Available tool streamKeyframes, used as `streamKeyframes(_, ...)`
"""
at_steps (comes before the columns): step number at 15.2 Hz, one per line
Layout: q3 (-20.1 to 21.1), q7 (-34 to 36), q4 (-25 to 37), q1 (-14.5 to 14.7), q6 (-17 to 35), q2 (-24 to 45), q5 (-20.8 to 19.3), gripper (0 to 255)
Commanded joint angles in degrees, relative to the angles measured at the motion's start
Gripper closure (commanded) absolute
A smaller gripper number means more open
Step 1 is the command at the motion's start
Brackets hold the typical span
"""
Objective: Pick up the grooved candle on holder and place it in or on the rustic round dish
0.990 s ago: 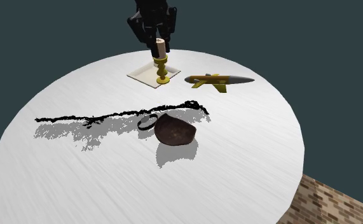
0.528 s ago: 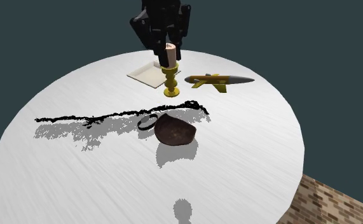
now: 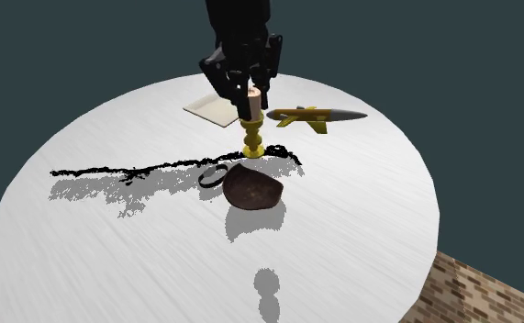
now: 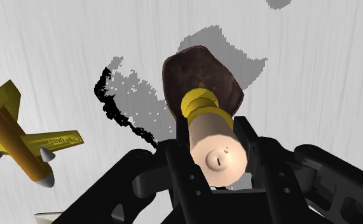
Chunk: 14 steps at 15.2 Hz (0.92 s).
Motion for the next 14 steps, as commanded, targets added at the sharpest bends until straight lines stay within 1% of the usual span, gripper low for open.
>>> streamKeyframes(1, 0.01, 0.09, -1.41, 0.01, 1.7, 0.28, 0.0, 255)
streamKeyframes(12, -0.11, 0.26, -7.5, -0.04, 10.16, 2.64, 0.01, 255)
streamKeyframes(14, -0.12, 0.27, -7.94, -0.04, 10.85, 2.89, 0.01, 255)
